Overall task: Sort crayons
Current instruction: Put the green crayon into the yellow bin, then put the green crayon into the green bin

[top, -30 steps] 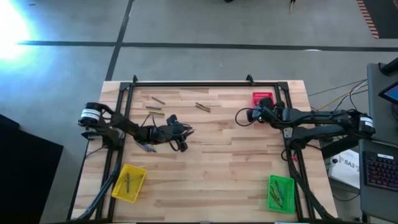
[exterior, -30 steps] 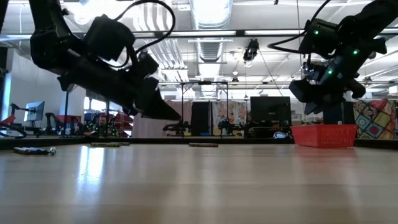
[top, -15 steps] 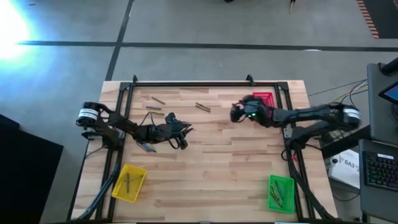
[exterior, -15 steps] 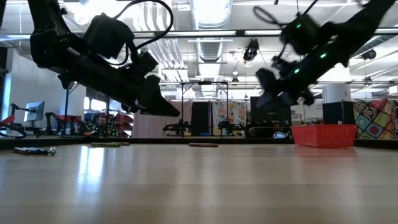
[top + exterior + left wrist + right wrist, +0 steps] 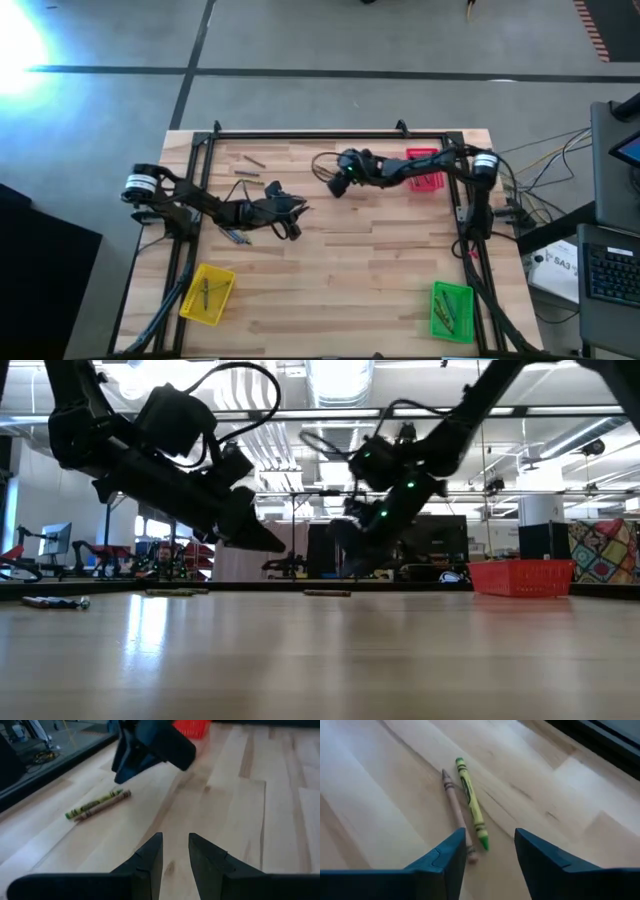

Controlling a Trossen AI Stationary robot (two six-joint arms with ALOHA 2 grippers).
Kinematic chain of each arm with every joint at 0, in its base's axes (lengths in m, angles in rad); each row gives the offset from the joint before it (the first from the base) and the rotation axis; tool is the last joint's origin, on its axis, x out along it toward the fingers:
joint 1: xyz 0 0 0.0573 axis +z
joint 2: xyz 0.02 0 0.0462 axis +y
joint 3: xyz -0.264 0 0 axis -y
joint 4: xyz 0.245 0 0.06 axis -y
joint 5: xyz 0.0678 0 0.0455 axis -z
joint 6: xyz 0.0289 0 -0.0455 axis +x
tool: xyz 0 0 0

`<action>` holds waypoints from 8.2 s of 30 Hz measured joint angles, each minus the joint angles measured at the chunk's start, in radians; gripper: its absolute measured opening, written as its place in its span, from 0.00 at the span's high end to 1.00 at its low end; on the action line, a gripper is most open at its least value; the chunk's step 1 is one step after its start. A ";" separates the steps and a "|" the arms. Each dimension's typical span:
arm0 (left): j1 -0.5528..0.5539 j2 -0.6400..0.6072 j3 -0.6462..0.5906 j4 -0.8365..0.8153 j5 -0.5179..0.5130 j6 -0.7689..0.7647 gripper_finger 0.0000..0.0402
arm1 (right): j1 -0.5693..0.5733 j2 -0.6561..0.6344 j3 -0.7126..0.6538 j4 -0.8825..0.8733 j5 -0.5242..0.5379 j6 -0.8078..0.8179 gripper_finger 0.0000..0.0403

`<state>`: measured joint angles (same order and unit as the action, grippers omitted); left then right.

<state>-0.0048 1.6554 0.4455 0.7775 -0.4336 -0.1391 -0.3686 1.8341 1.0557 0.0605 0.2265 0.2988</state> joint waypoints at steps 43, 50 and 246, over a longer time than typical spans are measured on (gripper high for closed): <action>-0.002 -0.110 -0.089 -0.038 0.007 -0.113 0.81 | 0.024 0.061 0.126 -0.160 -0.183 -0.093 0.97; -0.003 -0.230 -0.238 0.181 0.007 -0.143 0.81 | 0.139 -0.067 -0.166 0.321 -0.183 -0.018 0.97; -0.483 -0.904 0.101 -1.633 -0.457 -0.673 0.61 | 0.098 0.803 1.243 -0.270 -0.304 -0.180 0.84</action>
<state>-0.4873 0.7509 0.5468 -0.8555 -0.8909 -0.8122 -0.2710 2.6369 2.2991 -0.2093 -0.0775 0.1192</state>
